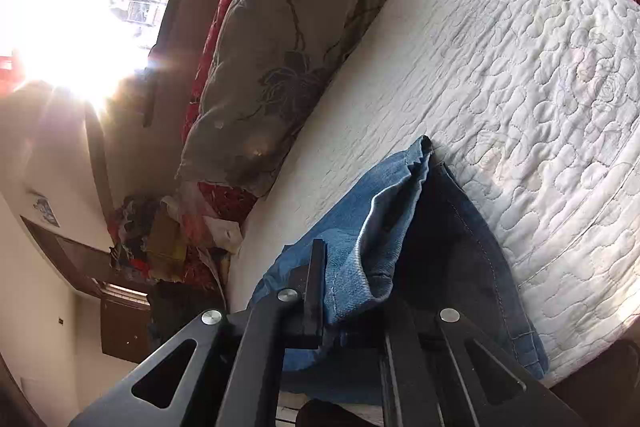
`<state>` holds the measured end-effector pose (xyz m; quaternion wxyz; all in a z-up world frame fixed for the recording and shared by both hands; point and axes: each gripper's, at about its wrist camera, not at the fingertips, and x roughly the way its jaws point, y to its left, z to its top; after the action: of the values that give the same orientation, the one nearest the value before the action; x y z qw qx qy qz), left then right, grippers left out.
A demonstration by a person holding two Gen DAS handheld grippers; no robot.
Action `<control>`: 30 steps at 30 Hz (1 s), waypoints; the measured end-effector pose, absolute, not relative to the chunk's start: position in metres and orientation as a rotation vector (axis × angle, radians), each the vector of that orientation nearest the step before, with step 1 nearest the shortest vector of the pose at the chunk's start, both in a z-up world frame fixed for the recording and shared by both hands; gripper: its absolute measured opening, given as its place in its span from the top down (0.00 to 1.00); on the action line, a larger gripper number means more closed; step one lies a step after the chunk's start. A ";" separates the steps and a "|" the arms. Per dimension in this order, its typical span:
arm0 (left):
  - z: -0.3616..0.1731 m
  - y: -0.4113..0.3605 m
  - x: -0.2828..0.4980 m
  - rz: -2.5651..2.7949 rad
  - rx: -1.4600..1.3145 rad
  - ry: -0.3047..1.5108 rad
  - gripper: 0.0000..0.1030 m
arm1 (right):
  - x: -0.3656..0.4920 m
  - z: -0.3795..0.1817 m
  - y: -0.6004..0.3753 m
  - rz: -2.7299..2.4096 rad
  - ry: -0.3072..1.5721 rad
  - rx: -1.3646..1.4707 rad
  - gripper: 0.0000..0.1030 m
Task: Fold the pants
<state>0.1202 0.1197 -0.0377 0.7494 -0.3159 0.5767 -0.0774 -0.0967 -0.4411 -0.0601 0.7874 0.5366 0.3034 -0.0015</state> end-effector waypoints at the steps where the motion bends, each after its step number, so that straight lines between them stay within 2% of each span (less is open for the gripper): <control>1: -0.039 0.122 0.112 -0.170 -0.663 1.258 0.79 | -0.107 -0.065 -0.438 0.004 0.665 1.163 0.96; 6: -0.103 0.137 0.086 -0.137 -0.700 1.396 0.79 | -0.138 -0.131 -0.431 -0.096 0.819 1.246 0.92; 9: -0.117 0.144 0.065 -0.147 -0.798 1.402 0.78 | -0.139 -0.144 -0.429 -0.110 0.818 1.280 0.92; 10: -0.117 0.145 0.057 -0.154 -0.827 1.386 0.76 | -0.136 -0.143 -0.429 -0.103 0.816 1.272 0.92; 12: -0.117 0.143 0.042 -0.160 -0.880 1.374 0.66 | -0.134 -0.140 -0.431 -0.100 0.827 1.250 0.92; 14: -0.118 0.140 0.027 -0.152 -0.941 1.362 0.40 | -0.129 -0.137 -0.431 -0.092 0.833 1.246 0.92; 15: -0.118 0.138 0.020 -0.154 -0.984 1.352 0.37 | -0.128 -0.135 -0.431 -0.095 0.835 1.242 0.91; 17: -0.122 0.133 0.008 -0.162 -1.040 1.340 0.37 | -0.128 -0.134 -0.434 -0.091 0.839 1.233 0.91; 22: -0.142 0.117 0.026 -0.102 -0.971 1.384 0.37 | -0.122 -0.138 -0.434 -0.090 0.858 1.241 0.91; 23: -0.147 0.117 0.032 -0.094 -0.972 1.395 0.38 | -0.121 -0.138 -0.433 -0.086 0.857 1.242 0.91; 25: -0.145 0.117 0.049 -0.108 -0.988 1.403 0.49 | -0.115 -0.137 -0.435 -0.065 0.862 1.221 0.91; 28: -0.111 0.116 0.081 -0.123 -0.891 1.369 0.88 | -0.111 -0.123 -0.444 -0.069 0.799 1.222 0.95; 30: -0.086 0.119 0.092 -0.160 -0.876 1.331 0.89 | -0.115 -0.105 -0.445 -0.030 0.727 1.238 0.95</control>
<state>0.0916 0.1192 -0.0864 0.6963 -0.3926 0.5967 -0.0715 -0.1151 -0.4445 -0.1049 0.7532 0.5671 0.3330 -0.0138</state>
